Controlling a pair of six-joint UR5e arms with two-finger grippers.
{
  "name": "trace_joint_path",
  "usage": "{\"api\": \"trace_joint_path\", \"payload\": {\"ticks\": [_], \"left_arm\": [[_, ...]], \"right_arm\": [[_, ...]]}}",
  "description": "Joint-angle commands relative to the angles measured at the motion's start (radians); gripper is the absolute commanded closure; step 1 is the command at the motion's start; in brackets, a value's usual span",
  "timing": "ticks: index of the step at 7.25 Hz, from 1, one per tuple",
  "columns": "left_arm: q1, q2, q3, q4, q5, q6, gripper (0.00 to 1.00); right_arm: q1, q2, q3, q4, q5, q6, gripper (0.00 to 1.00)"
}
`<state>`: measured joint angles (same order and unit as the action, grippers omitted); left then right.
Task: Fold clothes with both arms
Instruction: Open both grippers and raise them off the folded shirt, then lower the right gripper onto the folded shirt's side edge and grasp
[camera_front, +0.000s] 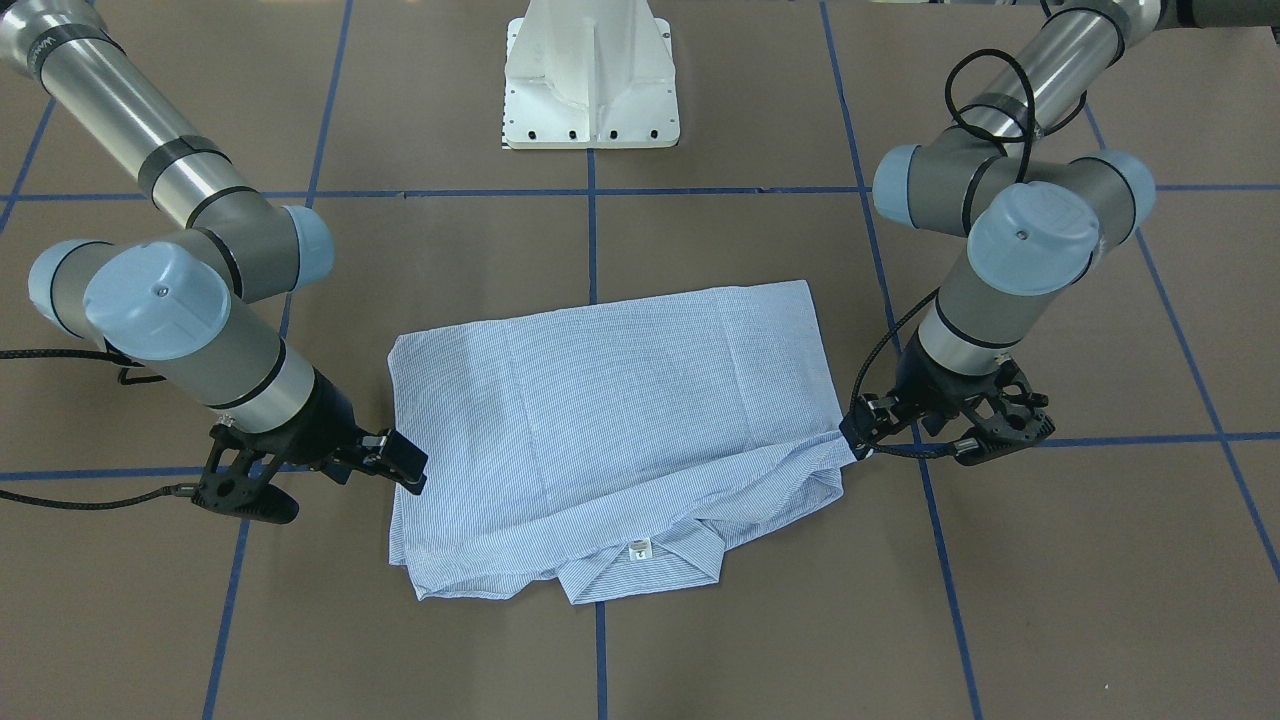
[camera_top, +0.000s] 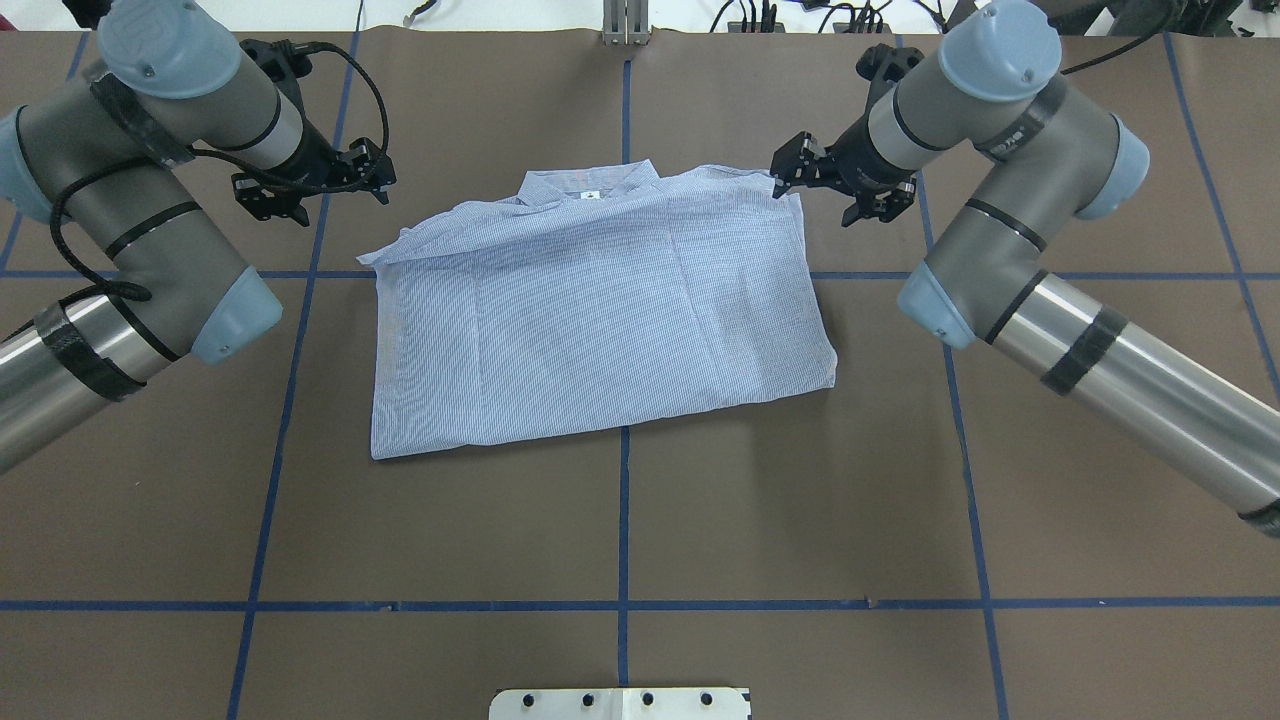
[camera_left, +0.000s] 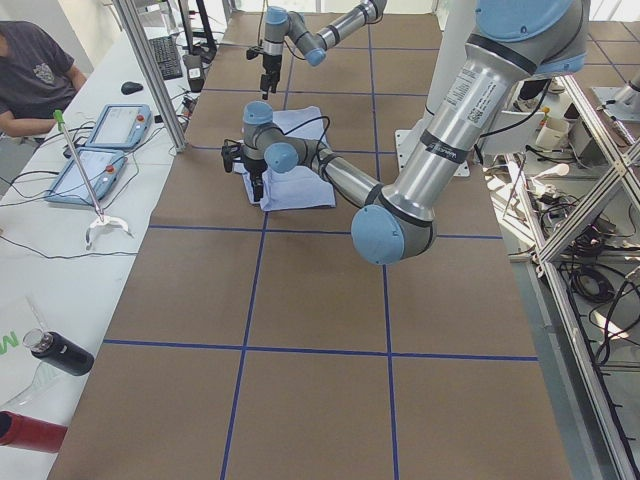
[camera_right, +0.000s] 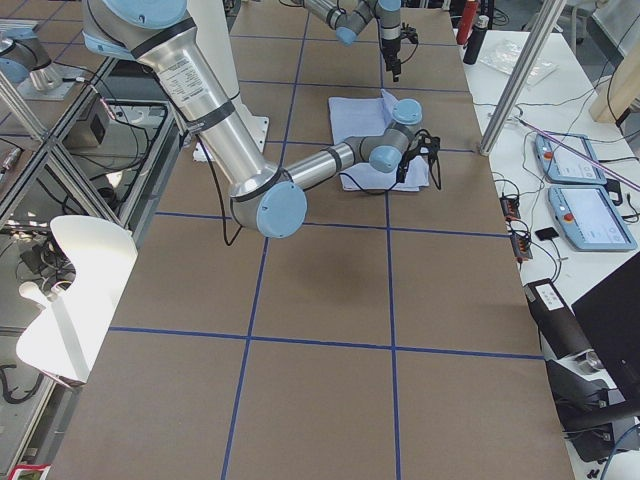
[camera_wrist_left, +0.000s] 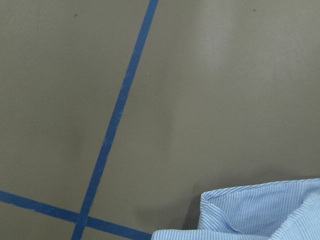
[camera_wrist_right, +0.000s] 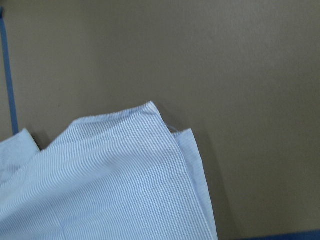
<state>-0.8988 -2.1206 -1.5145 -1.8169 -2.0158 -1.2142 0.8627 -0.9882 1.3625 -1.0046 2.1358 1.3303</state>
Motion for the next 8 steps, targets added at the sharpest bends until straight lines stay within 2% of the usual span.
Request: {"api": "trace_joint_path", "payload": {"ticks": [1,2,4,6,7,8], "left_arm": [[-0.003,0.001,-0.067,0.062,0.000,0.001,0.00],[-0.003,0.002,-0.084,0.079,0.000,-0.001,0.00],[-0.003,0.004,-0.093,0.080,0.000,-0.001,0.00],[-0.005,0.007,-0.108,0.100,0.002,-0.001,0.00],[-0.005,0.005,-0.116,0.113,0.003,-0.001,0.00],[-0.006,0.007,-0.119,0.114,0.003,-0.001,0.00]], "right_arm": [[-0.056,-0.108,0.113,0.004,0.004,0.006,0.01],[-0.079,-0.156,0.136,0.004,-0.003,0.006,0.01],[-0.108,-0.173,0.145,0.004,-0.002,0.010,0.03],[-0.128,-0.181,0.161,0.003,0.006,0.030,0.09],[-0.129,-0.181,0.165,0.001,0.009,0.030,0.29],[-0.131,-0.182,0.168,0.001,0.010,0.030,0.58]]}}
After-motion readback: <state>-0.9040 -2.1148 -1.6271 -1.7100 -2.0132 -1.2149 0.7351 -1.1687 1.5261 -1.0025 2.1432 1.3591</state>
